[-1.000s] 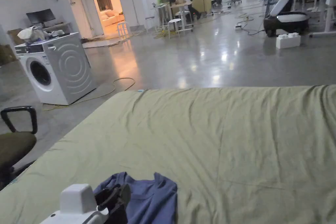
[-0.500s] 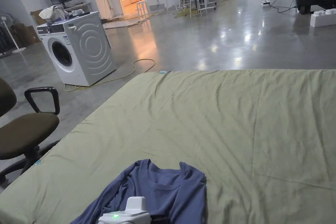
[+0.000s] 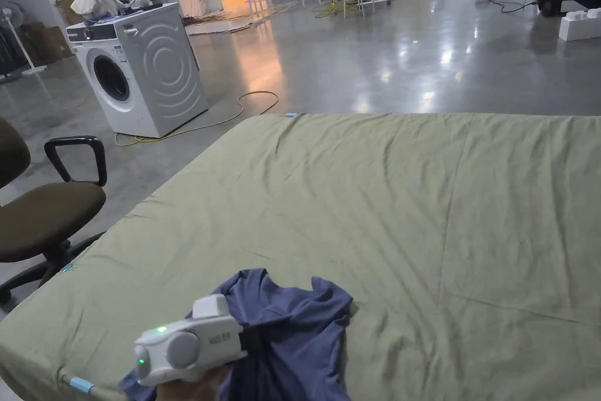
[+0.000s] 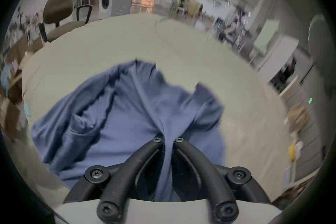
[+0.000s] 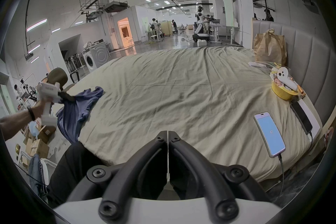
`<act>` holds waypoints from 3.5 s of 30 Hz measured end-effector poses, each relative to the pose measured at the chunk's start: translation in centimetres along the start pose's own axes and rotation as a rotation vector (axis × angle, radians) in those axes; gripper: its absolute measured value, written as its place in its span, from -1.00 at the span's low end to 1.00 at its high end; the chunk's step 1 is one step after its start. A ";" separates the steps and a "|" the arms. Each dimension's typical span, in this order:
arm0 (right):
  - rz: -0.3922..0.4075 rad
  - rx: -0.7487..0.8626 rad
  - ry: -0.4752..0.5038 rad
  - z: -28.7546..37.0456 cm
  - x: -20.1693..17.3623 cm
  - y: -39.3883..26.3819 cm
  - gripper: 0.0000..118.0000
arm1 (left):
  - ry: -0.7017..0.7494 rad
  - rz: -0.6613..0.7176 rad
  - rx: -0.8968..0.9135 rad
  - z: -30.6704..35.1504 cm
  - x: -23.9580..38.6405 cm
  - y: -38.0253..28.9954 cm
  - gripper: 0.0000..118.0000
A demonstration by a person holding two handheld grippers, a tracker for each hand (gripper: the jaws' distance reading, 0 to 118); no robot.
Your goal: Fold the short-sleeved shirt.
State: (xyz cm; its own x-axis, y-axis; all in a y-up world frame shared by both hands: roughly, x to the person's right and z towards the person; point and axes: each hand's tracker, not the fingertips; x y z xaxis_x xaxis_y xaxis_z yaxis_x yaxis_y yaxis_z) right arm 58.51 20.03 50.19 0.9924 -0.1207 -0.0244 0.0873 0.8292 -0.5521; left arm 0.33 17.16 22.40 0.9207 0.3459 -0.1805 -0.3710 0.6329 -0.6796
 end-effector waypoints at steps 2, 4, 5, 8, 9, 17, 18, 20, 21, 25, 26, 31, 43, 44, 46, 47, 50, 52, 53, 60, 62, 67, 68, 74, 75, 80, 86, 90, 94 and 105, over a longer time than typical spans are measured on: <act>0.002 -0.002 0.001 0.2 0.6 -0.2 -0.97 | -0.063 0.032 0.037 1.9 0.9 2.0 -0.92; -0.010 0.010 -0.002 0.7 1.1 -0.5 -0.97 | -0.122 0.025 0.100 3.4 2.9 3.8 -0.92; -0.020 0.017 -0.008 1.0 1.4 -0.7 -0.98 | -0.146 0.015 0.120 3.9 4.1 4.6 -0.92; -0.055 0.039 -0.029 2.1 2.3 -1.2 -0.97 | -0.224 -0.117 0.151 4.1 10.2 6.0 -0.92; -0.063 0.041 -0.035 2.4 2.6 -1.4 -0.97 | -0.247 -0.149 0.154 3.9 12.4 6.1 -0.92; -0.134 0.056 -0.139 5.0 5.9 -3.1 -0.97 | -0.554 -0.463 -0.036 -2.4 33.1 -2.5 -0.92; -0.139 0.057 -0.149 5.2 6.1 -3.1 -0.97 | -0.590 -0.488 -0.069 -2.9 35.0 -4.5 -0.92; -0.145 0.056 -0.179 5.9 6.8 -3.4 -0.97 | -0.676 -0.572 -0.149 -3.7 39.3 -9.7 -0.92; -0.149 0.055 -0.192 6.3 7.1 -3.6 -0.97 | -0.720 -0.605 -0.185 -3.7 40.9 -11.9 -0.92; -0.182 0.059 -0.239 7.8 7.8 -4.0 -0.97 | -0.841 -0.637 -0.393 -3.3 45.3 -22.0 -0.92; -0.191 0.061 -0.245 8.1 8.0 -4.3 -0.98 | -0.838 -0.661 -0.408 -2.9 45.9 -24.3 -0.92; -0.205 0.052 -0.259 8.7 8.2 -5.0 -0.98 | -0.944 -0.679 -0.435 -1.0 45.3 -29.4 -0.82; -0.090 0.226 -0.142 7.5 4.8 0.4 -0.97 | -0.620 -0.638 0.237 16.3 30.8 -15.4 0.45; -0.070 0.248 -0.141 7.7 4.4 1.1 -0.97 | -0.580 -0.637 0.323 18.5 29.4 -14.9 0.45; -0.026 0.301 -0.127 8.5 3.7 2.3 -0.97 | -0.491 -0.638 0.468 22.7 26.7 -14.2 0.45; -0.007 0.328 -0.123 9.0 3.2 2.8 -0.97 | -0.426 -0.631 0.538 24.3 25.8 -14.5 0.45; 0.038 0.399 -0.141 10.6 2.1 3.8 -0.97 | -0.316 -0.590 0.652 28.2 23.2 -15.3 0.40; 0.046 0.416 -0.141 11.5 1.7 4.0 -0.97 | -0.311 -0.590 0.666 29.8 22.3 -16.1 0.14; 0.050 0.426 -0.142 12.0 1.5 4.0 -0.97 | -0.305 -0.595 0.675 30.6 21.9 -16.5 -0.24; 0.051 0.452 -0.156 13.6 1.4 3.7 -0.97 | -0.253 -0.571 0.672 32.0 21.1 -18.5 -1.00; 0.047 0.451 -0.152 13.6 1.3 3.7 -0.97 | -0.276 -0.570 0.646 32.1 20.8 -18.3 -1.00; 0.060 0.443 -0.141 13.3 1.1 3.7 -0.97 | -0.272 -0.517 0.651 31.7 20.3 -17.4 -1.00; 0.058 0.443 -0.140 13.2 1.1 3.7 -0.97 | -0.271 -0.520 0.647 31.6 20.3 -17.3 -1.00; 0.034 0.405 -0.135 11.8 1.4 3.5 -0.97 | -0.287 -0.490 0.513 28.9 20.5 -16.0 -1.00; 0.027 0.393 -0.134 11.4 1.6 3.5 -0.98 | -0.308 -0.451 0.468 27.8 20.4 -15.5 -1.00; 0.028 0.316 -0.146 9.3 2.5 2.7 -0.98 | -0.354 -0.400 0.279 19.8 20.6 -13.0 -1.00; 0.019 0.182 -0.164 6.4 4.1 0.9 -0.97 | -0.310 -0.389 0.013 3.6 21.3 -8.2 -0.38; -0.017 0.099 -0.189 5.0 5.1 -0.4 -0.97 | -0.163 -0.453 -0.156 -7.0 21.9 -6.7 0.32; -0.041 0.057 -0.210 4.5 6.0 -1.5 -0.97 | -0.115 -0.443 -0.155 -12.3 21.6 -5.7 0.32; -0.082 -0.022 -0.196 2.5 7.1 -1.9 -0.97 | 0.013 -0.614 -0.257 -13.8 24.4 -8.1 -0.82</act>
State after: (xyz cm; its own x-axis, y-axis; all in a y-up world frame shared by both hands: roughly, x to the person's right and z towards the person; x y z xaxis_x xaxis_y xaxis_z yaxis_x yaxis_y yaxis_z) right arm 65.61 18.91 53.13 0.9801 -0.0775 0.1825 0.1689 0.8085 -0.5637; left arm 27.43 10.91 13.65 0.9576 -0.0336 0.2861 0.2602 0.5265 -0.8094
